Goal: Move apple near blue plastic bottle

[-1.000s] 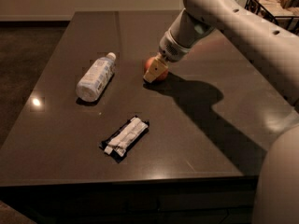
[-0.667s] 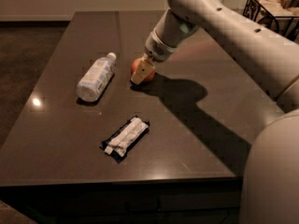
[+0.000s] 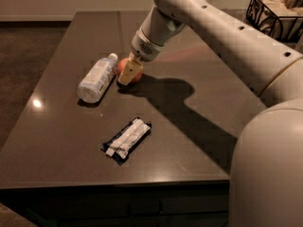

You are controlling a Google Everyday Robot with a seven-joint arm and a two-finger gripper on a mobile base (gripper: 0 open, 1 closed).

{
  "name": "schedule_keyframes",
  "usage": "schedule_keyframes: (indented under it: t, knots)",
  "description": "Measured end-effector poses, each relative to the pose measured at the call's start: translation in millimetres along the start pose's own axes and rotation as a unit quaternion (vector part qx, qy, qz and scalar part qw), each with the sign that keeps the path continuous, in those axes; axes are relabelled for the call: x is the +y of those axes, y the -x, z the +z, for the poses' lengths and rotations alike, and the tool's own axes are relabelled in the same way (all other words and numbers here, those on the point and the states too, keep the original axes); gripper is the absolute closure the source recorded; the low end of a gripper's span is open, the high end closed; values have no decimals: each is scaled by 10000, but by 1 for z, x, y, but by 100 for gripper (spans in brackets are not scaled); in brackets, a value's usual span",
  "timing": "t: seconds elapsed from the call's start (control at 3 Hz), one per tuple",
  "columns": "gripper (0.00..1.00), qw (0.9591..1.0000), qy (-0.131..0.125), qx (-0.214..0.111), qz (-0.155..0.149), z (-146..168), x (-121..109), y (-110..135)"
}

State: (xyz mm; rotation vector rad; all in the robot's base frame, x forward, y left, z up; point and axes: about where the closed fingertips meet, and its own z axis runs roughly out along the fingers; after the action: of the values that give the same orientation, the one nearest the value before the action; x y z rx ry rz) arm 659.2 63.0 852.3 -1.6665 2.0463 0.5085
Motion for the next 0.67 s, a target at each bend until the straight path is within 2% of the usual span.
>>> schedule_keyframes:
  t: [0.33, 0.67]
  knots:
    - [81, 9999, 84, 24, -101, 6, 4, 7]
    - [56, 9998, -3, 37, -217, 9, 7, 6]
